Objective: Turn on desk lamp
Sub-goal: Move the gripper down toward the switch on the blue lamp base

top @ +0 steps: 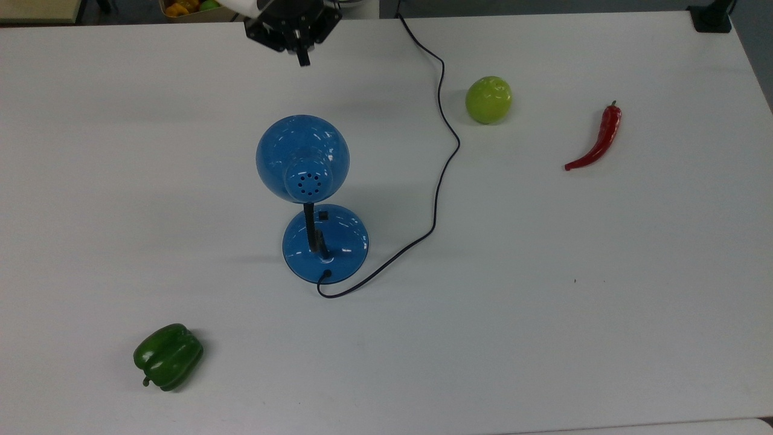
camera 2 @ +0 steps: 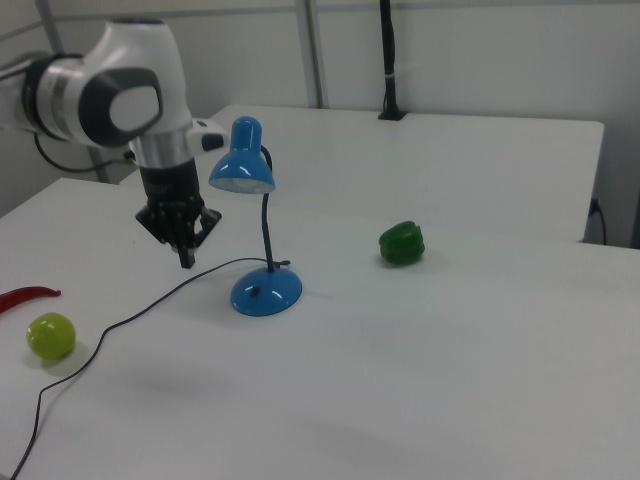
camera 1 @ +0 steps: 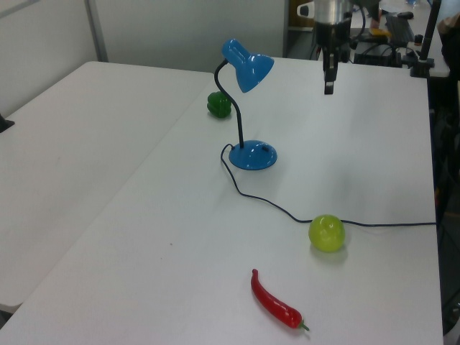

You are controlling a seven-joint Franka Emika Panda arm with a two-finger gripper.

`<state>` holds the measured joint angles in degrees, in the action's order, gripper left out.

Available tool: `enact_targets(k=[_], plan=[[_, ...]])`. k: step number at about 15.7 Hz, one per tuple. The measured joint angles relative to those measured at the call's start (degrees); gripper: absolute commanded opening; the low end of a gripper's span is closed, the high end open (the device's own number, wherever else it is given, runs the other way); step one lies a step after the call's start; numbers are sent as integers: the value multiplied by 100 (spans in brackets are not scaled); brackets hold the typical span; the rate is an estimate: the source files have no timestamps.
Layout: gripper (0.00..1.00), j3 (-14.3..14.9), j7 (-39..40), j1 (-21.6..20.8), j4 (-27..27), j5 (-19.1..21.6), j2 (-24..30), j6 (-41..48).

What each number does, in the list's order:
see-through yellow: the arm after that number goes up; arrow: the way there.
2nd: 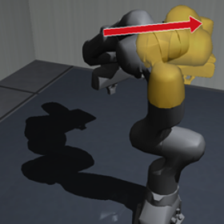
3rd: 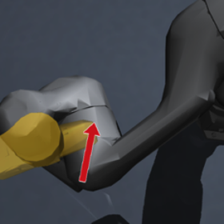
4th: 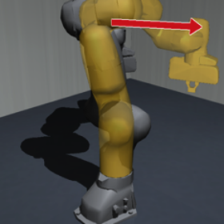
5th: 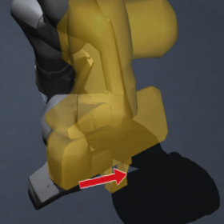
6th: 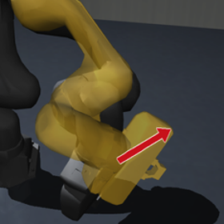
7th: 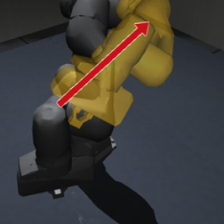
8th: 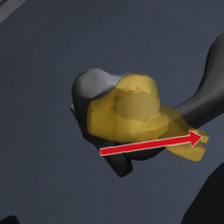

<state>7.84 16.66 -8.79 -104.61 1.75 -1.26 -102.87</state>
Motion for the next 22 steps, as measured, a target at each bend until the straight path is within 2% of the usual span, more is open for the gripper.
enact_targets(k=[3, 9, 16, 22], plan=[[0, 0, -55, 6, -207, 0, -217, -455], [0, -10, -968, -7, -571, -1, -753, -1931], [0, -11, -1392, -19, -685, -1, -1154, -3171], [0, -12, -1503, -24, -692, -1, -1368, -3886]])
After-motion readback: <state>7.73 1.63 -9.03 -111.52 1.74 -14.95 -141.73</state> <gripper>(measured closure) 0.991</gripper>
